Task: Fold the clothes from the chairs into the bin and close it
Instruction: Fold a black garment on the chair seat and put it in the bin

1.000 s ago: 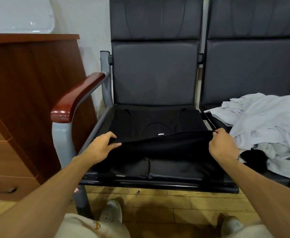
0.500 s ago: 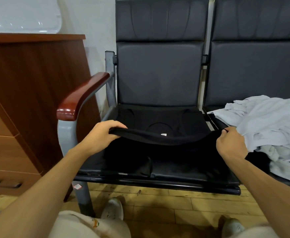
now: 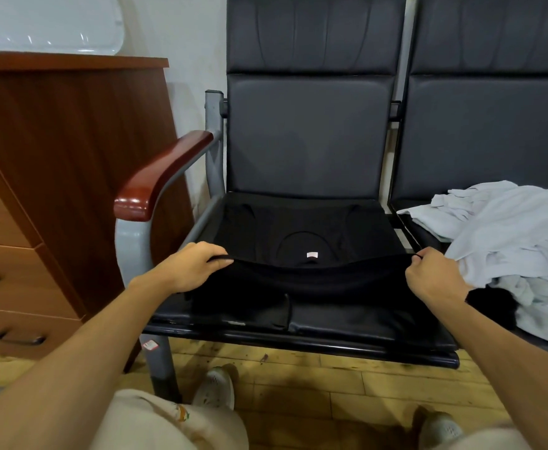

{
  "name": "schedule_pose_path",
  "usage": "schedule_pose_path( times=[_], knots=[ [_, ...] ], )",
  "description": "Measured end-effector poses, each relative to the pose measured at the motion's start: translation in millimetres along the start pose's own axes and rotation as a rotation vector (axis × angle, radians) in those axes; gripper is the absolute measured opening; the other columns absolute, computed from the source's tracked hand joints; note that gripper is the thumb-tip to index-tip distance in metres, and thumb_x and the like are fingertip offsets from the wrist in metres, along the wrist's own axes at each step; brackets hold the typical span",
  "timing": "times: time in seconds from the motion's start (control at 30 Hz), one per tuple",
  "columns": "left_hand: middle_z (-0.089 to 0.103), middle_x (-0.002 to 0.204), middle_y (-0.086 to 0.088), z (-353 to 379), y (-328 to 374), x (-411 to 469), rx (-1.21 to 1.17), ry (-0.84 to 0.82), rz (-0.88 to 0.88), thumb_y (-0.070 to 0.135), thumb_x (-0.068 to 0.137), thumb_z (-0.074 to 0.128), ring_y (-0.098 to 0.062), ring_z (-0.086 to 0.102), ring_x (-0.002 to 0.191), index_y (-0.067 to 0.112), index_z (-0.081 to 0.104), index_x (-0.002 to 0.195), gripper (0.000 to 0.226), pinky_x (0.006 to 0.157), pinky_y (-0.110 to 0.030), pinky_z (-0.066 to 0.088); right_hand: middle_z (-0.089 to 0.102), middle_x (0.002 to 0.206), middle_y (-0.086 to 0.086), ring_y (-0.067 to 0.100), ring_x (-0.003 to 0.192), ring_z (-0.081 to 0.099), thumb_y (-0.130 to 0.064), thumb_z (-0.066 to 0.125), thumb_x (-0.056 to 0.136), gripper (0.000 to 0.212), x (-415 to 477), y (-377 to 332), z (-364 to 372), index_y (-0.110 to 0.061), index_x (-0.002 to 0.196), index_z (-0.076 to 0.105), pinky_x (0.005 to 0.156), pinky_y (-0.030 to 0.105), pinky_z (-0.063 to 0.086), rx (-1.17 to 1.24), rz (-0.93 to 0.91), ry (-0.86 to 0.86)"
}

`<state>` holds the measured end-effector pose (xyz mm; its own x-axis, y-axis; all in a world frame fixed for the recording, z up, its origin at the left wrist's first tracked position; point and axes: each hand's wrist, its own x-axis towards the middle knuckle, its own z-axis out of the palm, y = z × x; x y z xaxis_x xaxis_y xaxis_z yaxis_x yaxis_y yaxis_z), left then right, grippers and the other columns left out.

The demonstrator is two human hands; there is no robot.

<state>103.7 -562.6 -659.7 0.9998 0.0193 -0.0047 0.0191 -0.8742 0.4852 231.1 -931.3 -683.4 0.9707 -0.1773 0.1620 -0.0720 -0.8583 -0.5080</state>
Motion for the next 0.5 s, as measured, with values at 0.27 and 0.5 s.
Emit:
schedule_pose_path(
  times=[0.27, 0.5],
  knots=[
    [0.071, 0.096, 0.012, 0, 16, -7, -0.244, -0.304, 0.08, 0.018, 0.087, 0.067, -0.001, 0.066, 0.095, 0.026, 0.073, 0.095, 0.014, 0.087, -0.018, 0.049, 0.061, 0.108, 0.023, 0.041, 0.098, 0.057, -0.015, 0.043, 0.095, 0.024, -1, 2, 4, -0.004, 0.109, 0.06, 0.077, 0.039, 0.044, -0.053, -0.044, -0.076],
    [0.055, 0.11, 0.015, 1, 16, -9, 0.184, -0.553, 0.032, 0.018, 0.09, 0.066, -0.001, 0.053, 0.106, 0.026, 0.066, 0.116, 0.028, 0.087, -0.01, 0.036, 0.06, 0.111, 0.022, 0.041, 0.101, 0.056, -0.012, 0.045, 0.093, 0.027, -2, 6, -2, -0.003, 0.114, 0.059, 0.075, 0.036, 0.04, -0.062, -0.03, -0.072]
  ],
)
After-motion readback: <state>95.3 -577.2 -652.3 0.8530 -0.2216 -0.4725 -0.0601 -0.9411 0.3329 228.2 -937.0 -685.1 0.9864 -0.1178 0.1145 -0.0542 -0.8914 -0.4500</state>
